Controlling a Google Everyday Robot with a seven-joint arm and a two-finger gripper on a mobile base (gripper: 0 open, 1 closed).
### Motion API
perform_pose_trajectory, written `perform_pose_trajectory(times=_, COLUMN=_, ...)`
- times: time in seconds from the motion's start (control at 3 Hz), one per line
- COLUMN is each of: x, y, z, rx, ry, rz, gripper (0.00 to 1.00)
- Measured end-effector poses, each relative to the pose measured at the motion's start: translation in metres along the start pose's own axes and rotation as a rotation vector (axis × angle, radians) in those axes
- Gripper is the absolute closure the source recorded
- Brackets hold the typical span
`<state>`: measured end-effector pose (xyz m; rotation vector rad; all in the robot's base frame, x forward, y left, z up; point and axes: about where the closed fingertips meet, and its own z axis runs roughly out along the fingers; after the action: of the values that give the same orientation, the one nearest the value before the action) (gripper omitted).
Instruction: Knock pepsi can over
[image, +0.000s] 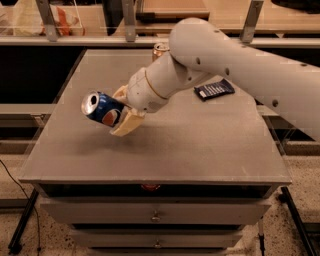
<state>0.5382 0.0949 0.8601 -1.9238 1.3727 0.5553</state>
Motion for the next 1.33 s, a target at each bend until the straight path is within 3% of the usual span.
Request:
perform_pose_trajectory(times=0.67, x=-0.01, y=-0.007, z=-0.001, rx=-0.018, ry=0.343, rz=-0.256, gripper=1.0)
perform_pose_trajectory(times=1.33, x=-0.002, y=-0.001, z=0.022, rx=-0.137, ry=0.664, rz=-0.456, gripper=1.0)
